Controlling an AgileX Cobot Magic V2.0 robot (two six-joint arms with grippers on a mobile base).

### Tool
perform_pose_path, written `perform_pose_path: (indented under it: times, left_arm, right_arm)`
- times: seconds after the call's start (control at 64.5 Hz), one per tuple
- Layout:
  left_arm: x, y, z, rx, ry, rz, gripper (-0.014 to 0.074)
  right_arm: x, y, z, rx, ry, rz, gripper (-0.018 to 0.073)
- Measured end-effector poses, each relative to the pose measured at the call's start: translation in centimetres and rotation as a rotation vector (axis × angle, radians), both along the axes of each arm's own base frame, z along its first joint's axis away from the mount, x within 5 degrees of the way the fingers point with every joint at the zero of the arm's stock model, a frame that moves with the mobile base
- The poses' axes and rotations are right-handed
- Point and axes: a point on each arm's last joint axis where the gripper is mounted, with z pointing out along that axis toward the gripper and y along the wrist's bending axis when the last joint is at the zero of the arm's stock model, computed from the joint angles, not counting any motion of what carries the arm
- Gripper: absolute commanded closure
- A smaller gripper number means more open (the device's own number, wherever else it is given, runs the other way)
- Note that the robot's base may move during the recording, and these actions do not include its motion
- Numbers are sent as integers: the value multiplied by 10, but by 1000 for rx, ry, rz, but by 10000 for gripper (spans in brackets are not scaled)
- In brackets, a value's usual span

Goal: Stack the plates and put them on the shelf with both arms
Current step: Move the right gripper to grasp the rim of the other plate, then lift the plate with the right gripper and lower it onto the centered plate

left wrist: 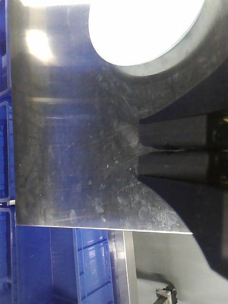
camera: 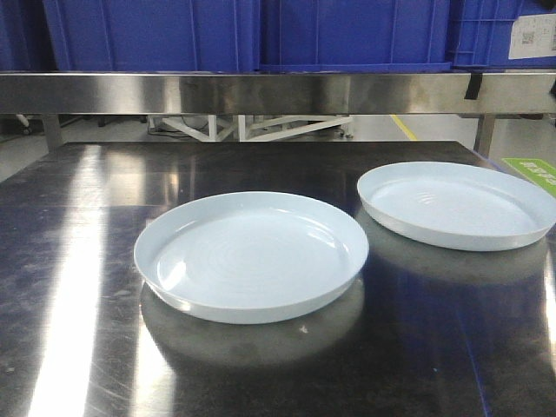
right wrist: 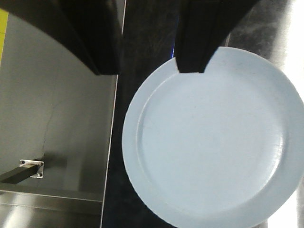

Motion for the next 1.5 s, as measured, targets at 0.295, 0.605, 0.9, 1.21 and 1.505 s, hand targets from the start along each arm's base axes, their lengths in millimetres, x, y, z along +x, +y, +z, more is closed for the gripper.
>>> perform_pose_path:
  times: [0.295, 0.605, 0.9, 1.21, 1.505]
  left_arm:
    - [0, 0, 0, 0, 0, 0, 506]
    - [0, 0, 0, 0, 0, 0, 506]
    - [0, 0, 0, 0, 0, 0, 506]
    - [0, 0, 0, 0, 0, 0, 506]
    - [0, 0, 0, -2, 0, 1, 506]
  right_arm:
    - [30, -2, -41, -17, 49, -1, 102]
    - [52, -10, -78, -24, 82, -22, 106]
    - [64, -10, -100, -27, 89, -20, 256]
    - [65, -10, -98, -34, 80, -8, 363]
    - [65, -9, -97, -29, 82, -10, 503]
